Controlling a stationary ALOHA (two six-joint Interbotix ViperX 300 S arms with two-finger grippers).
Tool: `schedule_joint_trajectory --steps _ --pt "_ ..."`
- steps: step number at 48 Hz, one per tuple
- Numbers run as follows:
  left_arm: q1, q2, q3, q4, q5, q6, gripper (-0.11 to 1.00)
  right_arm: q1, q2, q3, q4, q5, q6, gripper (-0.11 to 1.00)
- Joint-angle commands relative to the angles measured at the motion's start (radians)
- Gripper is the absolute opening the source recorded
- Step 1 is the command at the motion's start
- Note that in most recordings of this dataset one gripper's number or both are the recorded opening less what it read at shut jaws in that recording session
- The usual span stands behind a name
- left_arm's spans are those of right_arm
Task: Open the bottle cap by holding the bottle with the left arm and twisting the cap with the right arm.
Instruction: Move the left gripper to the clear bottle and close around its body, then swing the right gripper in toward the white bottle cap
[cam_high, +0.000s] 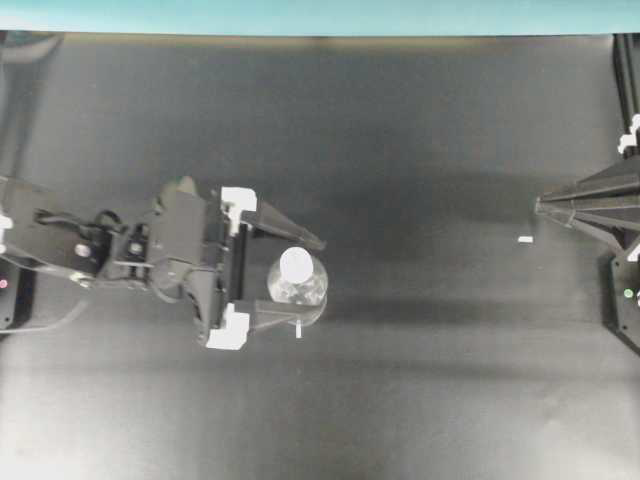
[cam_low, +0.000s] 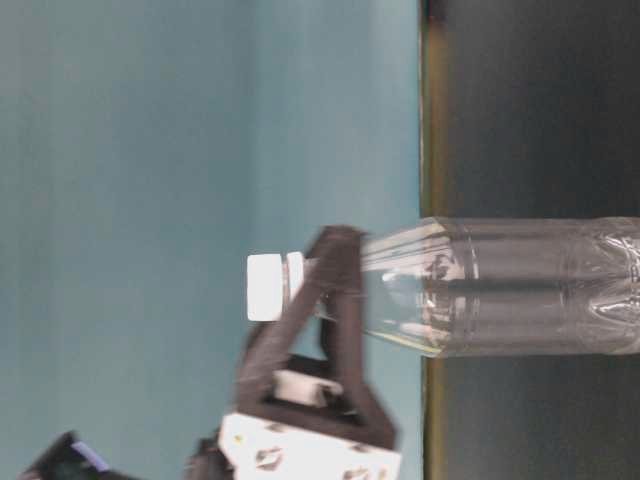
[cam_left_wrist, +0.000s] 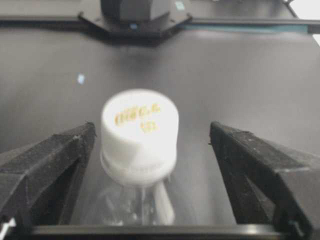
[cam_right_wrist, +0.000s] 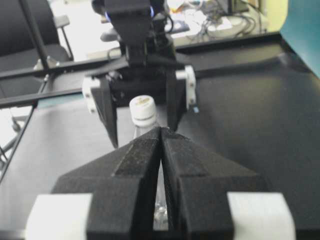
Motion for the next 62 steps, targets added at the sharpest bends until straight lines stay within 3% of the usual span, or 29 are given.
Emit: schedule_joint_trajectory --steps 1,29,47,54,62 --pt "0.006 0.029 -0.009 0.003 -0.031 -0.006 0.99 -0.020 0.011 -0.020 0.002 -0.003 0.025 0.00" --pt "0.011 0.253 -0.002 0.003 -0.152 -0.012 0.98 -0.032 0.008 -0.023 0.002 0.060 0.124 0.00" --pt "0.008 0.259 0.017 0.005 -0.120 -0.011 0.93 -0.031 0.014 -0.021 0.002 0.114 0.147 0.00" --pt "0.003 0.259 0.014 0.003 -0.110 -0.003 0.81 -0.017 0.015 -0.025 0.003 0.179 0.196 0.00" --pt "-0.002 0.258 0.015 0.005 -0.083 0.008 0.81 0.023 0.048 -0.095 0.003 0.388 0.279 0.00"
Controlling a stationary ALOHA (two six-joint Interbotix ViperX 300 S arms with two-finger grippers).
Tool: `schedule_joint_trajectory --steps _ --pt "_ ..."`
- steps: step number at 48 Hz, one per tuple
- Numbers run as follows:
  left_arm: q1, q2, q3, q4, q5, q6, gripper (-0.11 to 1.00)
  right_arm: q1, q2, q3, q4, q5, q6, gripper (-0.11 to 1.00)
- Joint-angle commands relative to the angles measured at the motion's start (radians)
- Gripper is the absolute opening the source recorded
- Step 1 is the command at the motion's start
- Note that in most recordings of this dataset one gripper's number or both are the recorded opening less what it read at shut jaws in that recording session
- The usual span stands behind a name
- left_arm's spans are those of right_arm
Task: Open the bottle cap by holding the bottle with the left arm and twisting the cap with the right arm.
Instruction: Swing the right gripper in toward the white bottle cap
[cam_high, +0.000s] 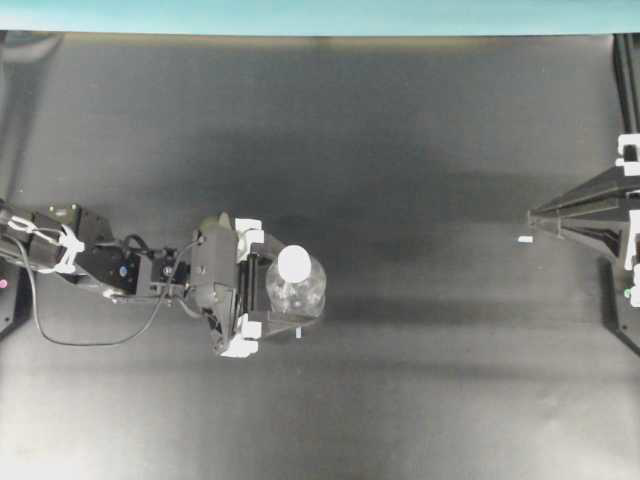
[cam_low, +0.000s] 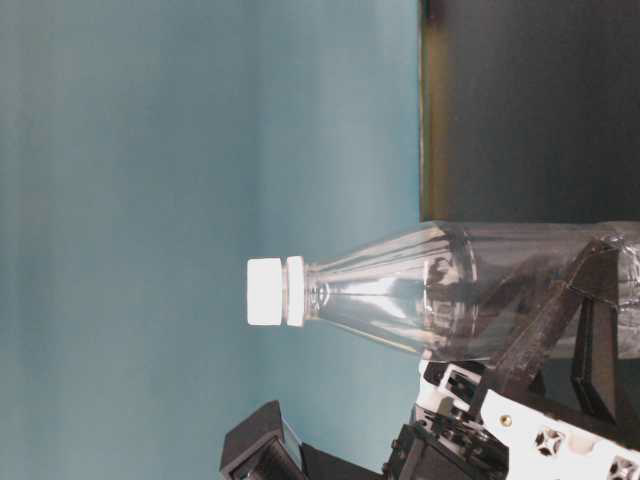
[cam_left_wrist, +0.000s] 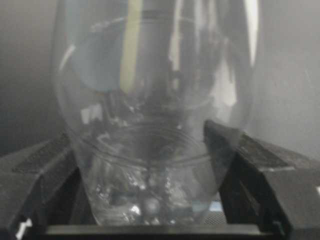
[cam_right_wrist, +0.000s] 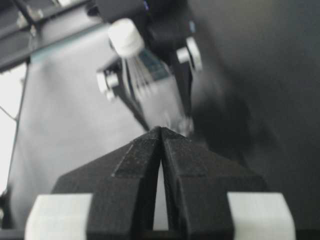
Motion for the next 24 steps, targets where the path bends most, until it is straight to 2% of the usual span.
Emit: schedule_joint_trajectory --steps 1,11,16,24 --pt "-0.003 -0.008 -0.006 0.003 0.011 0.002 0.81 0.043 0.038 -0.077 0.002 0.115 0.040 0.00" --pt "-0.012 -0.008 -0.006 0.003 0.069 0.002 0.81 0.064 0.199 -0.301 0.002 0.383 0.060 0.03" --pt "-0.011 -0.008 -0.011 0.005 0.078 0.002 0.81 0.071 0.311 -0.433 0.003 0.522 0.058 0.21" --pt "-0.008 -0.006 -0.017 0.003 0.081 0.002 0.81 0.074 0.494 -0.627 0.014 0.776 0.058 0.66"
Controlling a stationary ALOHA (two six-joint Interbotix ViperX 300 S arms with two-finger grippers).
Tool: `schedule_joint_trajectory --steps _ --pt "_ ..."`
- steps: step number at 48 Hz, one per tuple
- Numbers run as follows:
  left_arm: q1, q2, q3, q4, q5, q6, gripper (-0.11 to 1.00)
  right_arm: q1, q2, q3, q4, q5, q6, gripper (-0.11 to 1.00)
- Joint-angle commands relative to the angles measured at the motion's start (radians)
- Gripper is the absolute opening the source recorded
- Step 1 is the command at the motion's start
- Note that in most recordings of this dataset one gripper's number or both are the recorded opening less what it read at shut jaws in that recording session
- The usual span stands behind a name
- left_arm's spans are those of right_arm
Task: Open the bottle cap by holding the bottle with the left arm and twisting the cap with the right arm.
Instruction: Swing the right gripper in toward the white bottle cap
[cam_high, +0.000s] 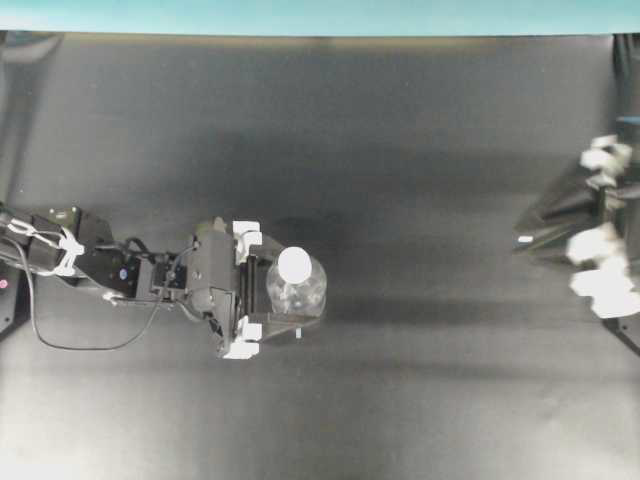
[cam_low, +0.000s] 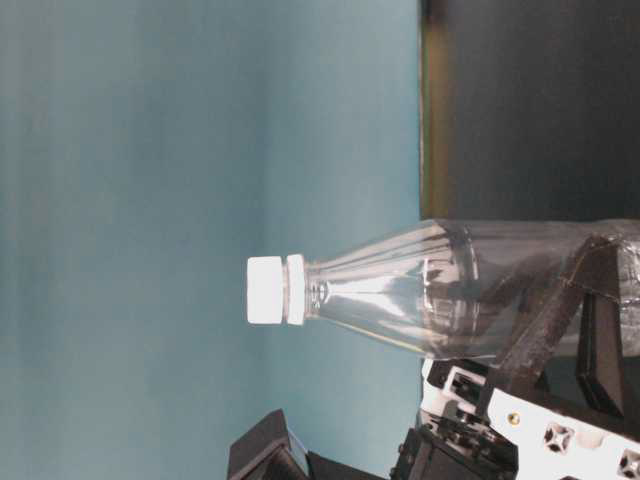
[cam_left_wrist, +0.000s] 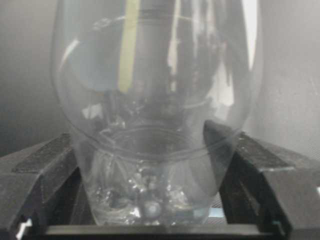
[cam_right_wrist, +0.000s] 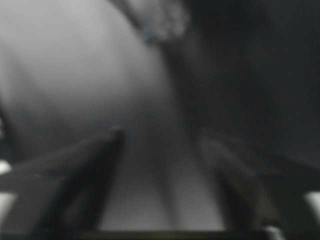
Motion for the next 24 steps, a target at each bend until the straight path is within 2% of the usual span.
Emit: schedule_joint_trajectory --steps 1,4,10,16,20,24 --pt "0.000 -0.006 -0.011 0.003 0.000 0.002 0.81 0.005 0.078 -0.114 0.005 0.104 0.008 0.71" --pt "0.000 -0.006 -0.011 0.003 0.000 0.000 0.81 0.003 0.141 -0.190 0.005 0.141 0.012 0.81" --pt "0.000 -0.006 -0.006 0.003 0.000 -0.002 0.81 -0.009 0.256 -0.324 0.017 0.164 0.043 0.78" --pt "-0.002 -0.006 -0.008 0.003 0.002 -0.003 0.81 -0.018 0.396 -0.463 0.048 0.204 0.121 0.78" --pt "0.000 -0.008 -0.008 0.003 0.005 -0.005 0.81 -0.021 0.479 -0.548 0.055 0.247 0.207 0.78" --pt "-0.002 -0.009 -0.008 0.003 0.015 -0.006 0.81 -0.028 0.555 -0.627 0.052 0.305 0.347 0.78"
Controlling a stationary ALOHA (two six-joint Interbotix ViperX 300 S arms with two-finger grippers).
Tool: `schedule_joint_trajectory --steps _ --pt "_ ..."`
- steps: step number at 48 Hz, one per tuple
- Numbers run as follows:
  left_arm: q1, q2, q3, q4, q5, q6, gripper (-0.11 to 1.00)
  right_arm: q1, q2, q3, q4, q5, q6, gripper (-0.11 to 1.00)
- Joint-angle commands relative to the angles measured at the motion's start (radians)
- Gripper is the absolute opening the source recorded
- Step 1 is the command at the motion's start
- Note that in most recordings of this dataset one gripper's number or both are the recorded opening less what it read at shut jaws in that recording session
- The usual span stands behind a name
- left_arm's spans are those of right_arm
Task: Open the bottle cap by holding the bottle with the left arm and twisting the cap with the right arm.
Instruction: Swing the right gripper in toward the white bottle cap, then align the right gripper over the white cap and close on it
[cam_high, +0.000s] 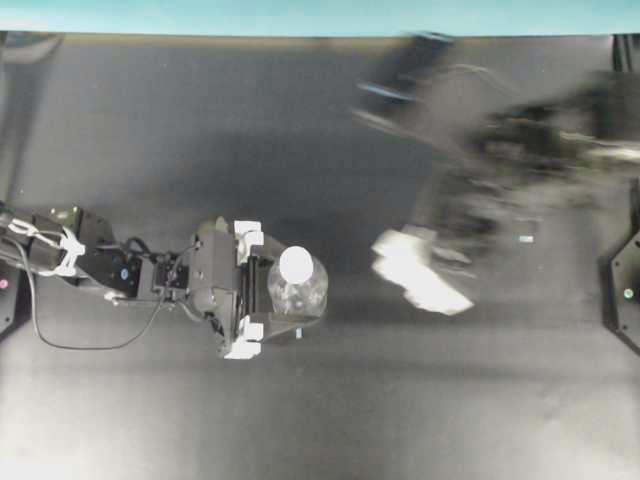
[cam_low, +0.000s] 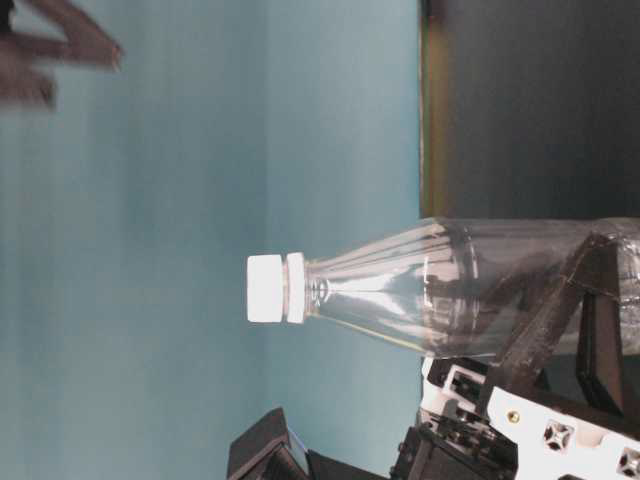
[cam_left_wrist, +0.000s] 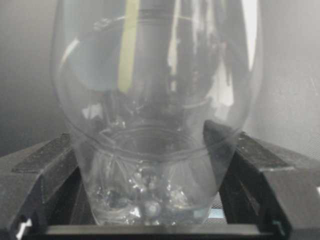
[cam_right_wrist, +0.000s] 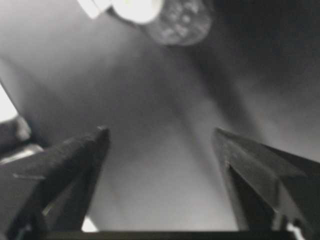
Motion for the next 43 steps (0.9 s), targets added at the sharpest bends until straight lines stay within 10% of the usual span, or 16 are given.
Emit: schedule_joint_trajectory --steps 1,15,43 --pt "0.000 -0.008 -0.008 0.003 0.009 -0.002 0.81 -0.005 0.074 -0.095 -0.002 0.049 0.129 0.78" --pt "-0.003 -0.012 -0.012 0.005 0.054 -0.002 0.81 0.003 0.187 -0.163 -0.006 0.011 0.364 0.78" --pt "0.003 -0.014 -0.015 0.005 0.057 -0.002 0.81 0.011 0.316 -0.224 -0.031 -0.002 0.362 0.78"
